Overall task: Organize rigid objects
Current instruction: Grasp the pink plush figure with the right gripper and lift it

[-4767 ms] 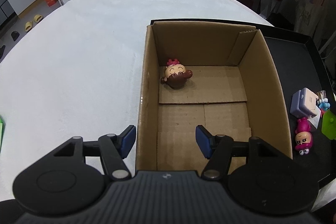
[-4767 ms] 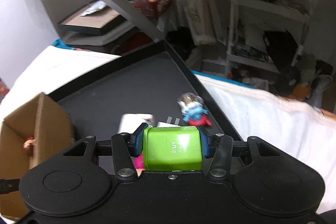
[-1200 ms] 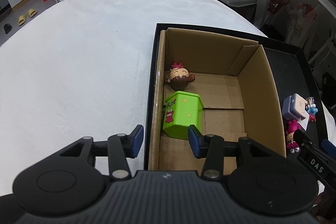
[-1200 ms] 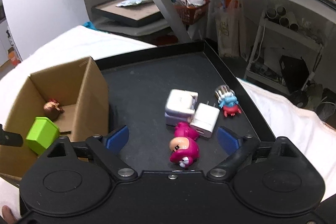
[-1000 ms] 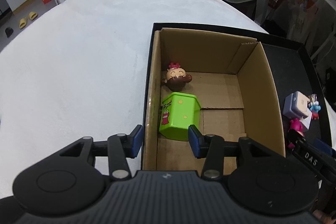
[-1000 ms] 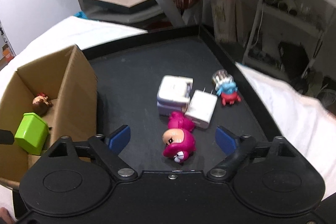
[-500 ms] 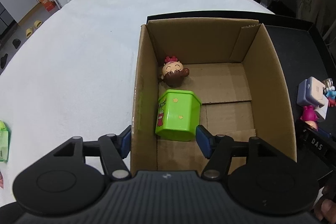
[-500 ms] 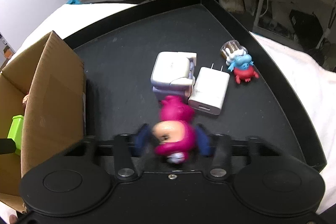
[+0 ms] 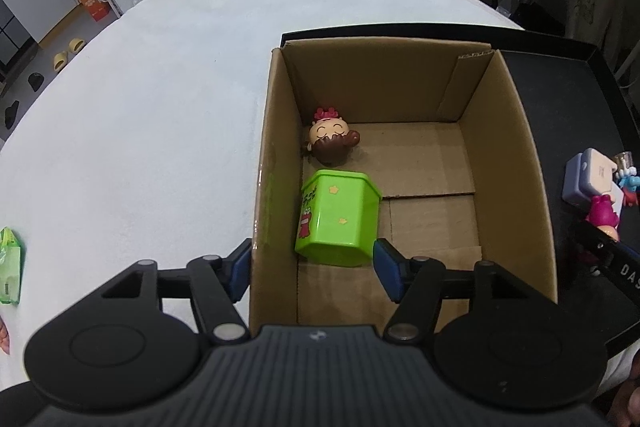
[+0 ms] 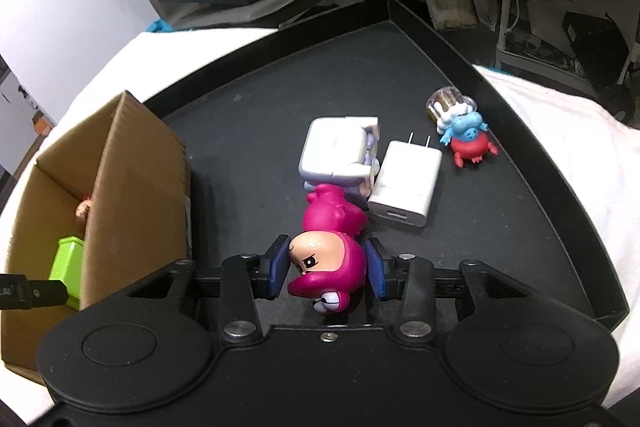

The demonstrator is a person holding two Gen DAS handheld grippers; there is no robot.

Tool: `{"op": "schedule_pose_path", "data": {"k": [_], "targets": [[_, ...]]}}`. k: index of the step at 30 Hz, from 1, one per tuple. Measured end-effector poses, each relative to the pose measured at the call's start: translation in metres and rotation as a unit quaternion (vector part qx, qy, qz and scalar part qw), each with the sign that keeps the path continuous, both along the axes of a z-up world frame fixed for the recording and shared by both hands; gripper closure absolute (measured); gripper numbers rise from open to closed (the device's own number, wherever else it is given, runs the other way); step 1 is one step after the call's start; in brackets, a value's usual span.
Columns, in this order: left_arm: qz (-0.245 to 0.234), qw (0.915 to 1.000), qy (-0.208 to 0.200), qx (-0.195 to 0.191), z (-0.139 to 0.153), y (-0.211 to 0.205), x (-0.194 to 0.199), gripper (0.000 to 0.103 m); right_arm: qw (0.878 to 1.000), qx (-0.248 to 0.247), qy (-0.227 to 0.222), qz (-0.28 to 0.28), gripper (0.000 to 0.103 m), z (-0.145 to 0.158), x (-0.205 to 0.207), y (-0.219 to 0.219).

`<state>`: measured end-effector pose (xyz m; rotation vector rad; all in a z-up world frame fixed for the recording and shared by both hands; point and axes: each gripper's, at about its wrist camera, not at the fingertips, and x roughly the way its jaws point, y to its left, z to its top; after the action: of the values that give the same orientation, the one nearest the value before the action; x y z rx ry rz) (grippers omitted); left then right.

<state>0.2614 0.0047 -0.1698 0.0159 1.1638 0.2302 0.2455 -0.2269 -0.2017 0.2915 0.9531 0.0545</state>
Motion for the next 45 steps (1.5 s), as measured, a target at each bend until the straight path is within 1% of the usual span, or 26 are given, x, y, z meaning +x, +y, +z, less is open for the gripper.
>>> {"op": "schedule_pose_path", "data": {"k": [4, 8, 17, 22, 28, 31, 34, 36, 38, 39, 41, 45], "targets": [[-0.002, 1.0, -0.004, -0.002, 0.002, 0.002, -0.003, 0.041, 1.0, -0.001, -0.012, -0.004, 0.063, 0.011, -0.003, -0.006], [0.0, 0.9999, -0.006, -0.013, 0.003, 0.008, -0.007, 0.041, 1.0, -0.005, -0.023, 0.001, 0.063, 0.023, -0.006, -0.007], [0.009, 0.9992, -0.013, -0.035, 0.001, 0.023, -0.016, 0.041, 0.999, -0.025, -0.046, 0.012, 0.063, 0.047, -0.009, 0.002], [-0.002, 0.9985, -0.02, -0.05, -0.002, 0.028, -0.021, 0.041, 0.998, -0.034, -0.056, 0.015, 0.063, 0.057, -0.009, 0.009], [0.014, 0.9969, -0.023, -0.074, -0.01, 0.038, -0.024, 0.041, 0.997, -0.046, -0.064, 0.024, 0.063, 0.068, -0.013, 0.021], [0.009, 0.9967, -0.038, -0.07, -0.009, 0.039, -0.027, 0.042, 0.996, -0.054, -0.068, 0.029, 0.063, 0.073, -0.012, 0.028], [0.002, 0.996, -0.051, -0.073, -0.008, 0.04, -0.028, 0.049, 0.995, -0.062, -0.072, 0.034, 0.063, 0.078, -0.013, 0.036], [0.001, 0.9958, -0.057, -0.073, -0.008, 0.041, -0.03, 0.058, 0.994, -0.068, -0.074, 0.037, 0.063, 0.08, -0.012, 0.042], [0.008, 0.9954, -0.055, -0.078, -0.01, 0.045, -0.03, 0.075, 0.994, -0.074, -0.076, 0.04, 0.063, 0.083, -0.012, 0.048], [0.011, 0.9949, -0.052, -0.085, -0.011, 0.047, -0.029, 0.078, 0.993, -0.077, -0.077, 0.042, 0.063, 0.083, -0.013, 0.051], [0.015, 0.9943, -0.053, -0.091, -0.012, 0.051, -0.03, 0.084, 0.992, -0.083, -0.079, 0.046, 0.063, 0.086, -0.013, 0.057], [0.014, 0.9935, -0.059, -0.096, -0.012, 0.054, -0.032, 0.086, 0.991, -0.095, -0.082, 0.055, 0.063, 0.09, -0.015, 0.07]]}}
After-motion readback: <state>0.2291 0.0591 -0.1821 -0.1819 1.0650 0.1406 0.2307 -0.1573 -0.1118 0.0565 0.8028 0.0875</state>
